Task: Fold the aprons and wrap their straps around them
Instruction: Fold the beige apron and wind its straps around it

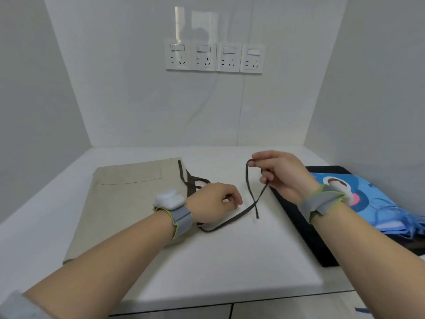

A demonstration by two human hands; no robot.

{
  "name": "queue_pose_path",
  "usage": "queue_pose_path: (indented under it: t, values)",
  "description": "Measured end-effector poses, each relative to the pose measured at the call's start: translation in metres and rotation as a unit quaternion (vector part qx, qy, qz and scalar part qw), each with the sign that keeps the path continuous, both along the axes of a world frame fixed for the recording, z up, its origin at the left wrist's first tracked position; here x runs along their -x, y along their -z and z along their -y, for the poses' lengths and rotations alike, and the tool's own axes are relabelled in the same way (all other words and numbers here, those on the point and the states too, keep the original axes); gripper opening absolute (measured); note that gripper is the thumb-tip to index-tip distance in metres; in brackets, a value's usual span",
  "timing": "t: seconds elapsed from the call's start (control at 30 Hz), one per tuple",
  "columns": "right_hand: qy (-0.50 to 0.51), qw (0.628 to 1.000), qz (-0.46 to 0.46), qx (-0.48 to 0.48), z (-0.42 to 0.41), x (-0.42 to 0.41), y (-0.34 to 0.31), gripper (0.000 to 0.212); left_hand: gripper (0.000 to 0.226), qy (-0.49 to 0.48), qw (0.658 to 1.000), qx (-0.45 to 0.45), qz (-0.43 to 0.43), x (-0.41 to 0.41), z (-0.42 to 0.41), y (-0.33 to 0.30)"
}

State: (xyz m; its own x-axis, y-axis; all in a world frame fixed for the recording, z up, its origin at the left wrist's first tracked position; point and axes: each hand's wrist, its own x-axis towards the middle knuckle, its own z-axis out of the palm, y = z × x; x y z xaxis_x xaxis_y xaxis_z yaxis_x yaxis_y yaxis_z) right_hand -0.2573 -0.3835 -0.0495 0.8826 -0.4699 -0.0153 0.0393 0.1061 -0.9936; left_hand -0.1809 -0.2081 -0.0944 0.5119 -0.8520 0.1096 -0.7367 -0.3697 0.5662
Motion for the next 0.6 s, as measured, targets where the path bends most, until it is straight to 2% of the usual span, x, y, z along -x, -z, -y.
queue_pose_path:
  t: [0.07, 0.13, 0.2, 0.27, 0.33, 0.37, 0.43, 0.6]
  values:
    - [-0.011, 0.999, 0.048, 0.010, -0.019, -0.024, -0.021, 0.017, 0.019, -0.004, 1.000, -0.009, 0.010, -0.002, -0.010, 0.003]
    - [-0.005, 0.994, 0.110, -0.022, -0.036, -0.044, -0.037, 0.019, 0.020, -0.003, 1.000, -0.009, -0.001, 0.000, -0.017, 0.008]
    - [-0.013, 0.992, 0.124, -0.023, -0.052, -0.061, -0.039, 0.020, 0.023, 0.010, 1.000, -0.011, -0.023, 0.005, -0.021, 0.012]
    - [-0.061, 0.990, 0.056, 0.110, -0.065, -0.071, -0.024, 0.018, 0.023, 0.019, 0.999, -0.011, -0.028, 0.010, -0.027, 0.013]
    - [-0.144, 0.952, -0.046, 0.265, -0.064, -0.067, -0.001, 0.015, 0.021, 0.016, 1.000, 0.002, -0.025, 0.013, -0.029, 0.012]
    - [-0.178, 0.932, -0.085, 0.303, -0.061, -0.062, 0.009, 0.015, 0.021, 0.006, 1.000, 0.013, -0.024, 0.011, -0.033, 0.010]
    - [-0.204, 0.920, -0.117, 0.313, -0.053, -0.051, 0.023, 0.014, 0.019, -0.022, 0.999, 0.028, -0.019, 0.003, -0.041, 0.008]
    - [-0.227, 0.921, -0.116, 0.293, -0.043, -0.029, 0.038, 0.012, 0.016, -0.046, 0.996, 0.062, -0.046, -0.008, -0.047, 0.005]
